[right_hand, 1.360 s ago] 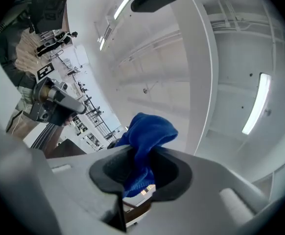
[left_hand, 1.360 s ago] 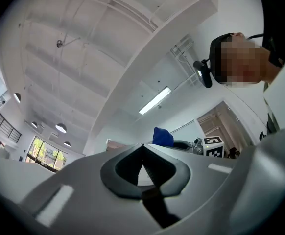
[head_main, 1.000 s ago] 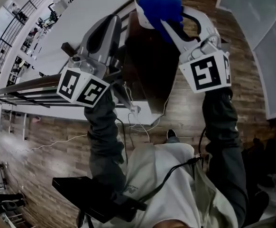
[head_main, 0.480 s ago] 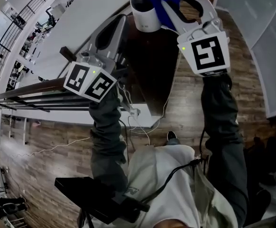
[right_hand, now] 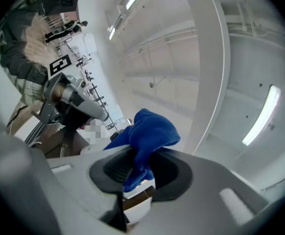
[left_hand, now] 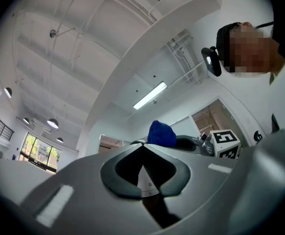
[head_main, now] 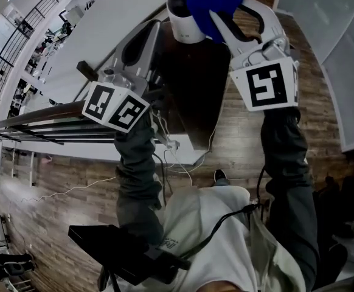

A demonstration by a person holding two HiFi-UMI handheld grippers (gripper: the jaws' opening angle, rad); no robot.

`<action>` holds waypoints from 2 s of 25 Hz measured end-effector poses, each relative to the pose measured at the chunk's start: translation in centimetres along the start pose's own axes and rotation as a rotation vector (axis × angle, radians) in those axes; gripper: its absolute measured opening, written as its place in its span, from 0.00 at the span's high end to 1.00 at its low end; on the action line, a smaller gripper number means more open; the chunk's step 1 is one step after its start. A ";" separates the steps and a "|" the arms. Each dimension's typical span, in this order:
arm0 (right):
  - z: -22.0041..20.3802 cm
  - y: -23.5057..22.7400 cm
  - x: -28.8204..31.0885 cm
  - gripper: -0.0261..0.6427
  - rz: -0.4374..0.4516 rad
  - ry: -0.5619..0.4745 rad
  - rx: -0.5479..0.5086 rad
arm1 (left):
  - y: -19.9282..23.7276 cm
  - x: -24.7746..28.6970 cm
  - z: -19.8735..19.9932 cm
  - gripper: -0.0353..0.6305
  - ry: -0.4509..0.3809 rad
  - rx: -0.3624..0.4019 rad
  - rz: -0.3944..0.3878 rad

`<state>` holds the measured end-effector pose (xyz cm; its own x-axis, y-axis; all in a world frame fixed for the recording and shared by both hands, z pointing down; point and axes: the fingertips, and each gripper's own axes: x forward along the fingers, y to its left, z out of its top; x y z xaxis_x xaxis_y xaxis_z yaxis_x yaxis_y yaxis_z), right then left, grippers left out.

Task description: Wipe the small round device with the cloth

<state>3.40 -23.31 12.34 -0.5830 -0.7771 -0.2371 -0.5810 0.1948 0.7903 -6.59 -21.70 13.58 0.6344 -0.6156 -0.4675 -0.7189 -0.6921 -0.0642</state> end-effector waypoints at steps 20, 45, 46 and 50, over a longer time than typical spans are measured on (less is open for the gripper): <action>3.2 2.1 -4.2 0.82 -0.023 -0.140 0.078 | -1.0 -2.0 2.0 0.94 -0.082 -0.023 -0.002; 1.1 0.2 -4.1 0.82 -0.061 -0.122 0.203 | -1.3 -2.2 2.9 0.94 -0.079 0.012 -0.012; 0.9 0.0 -4.4 0.82 -0.067 -0.116 0.210 | -1.3 -2.4 3.0 0.94 -0.081 0.010 -0.012; -0.4 -0.7 -6.6 0.82 -0.104 -0.105 0.275 | -1.4 -3.7 2.8 0.94 -0.094 -0.004 -0.010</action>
<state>7.87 -18.56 13.60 -0.5596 -0.7381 -0.3769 -0.7641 0.2833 0.5796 -8.71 -17.44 12.94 0.6125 -0.5705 -0.5471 -0.7110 -0.7002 -0.0658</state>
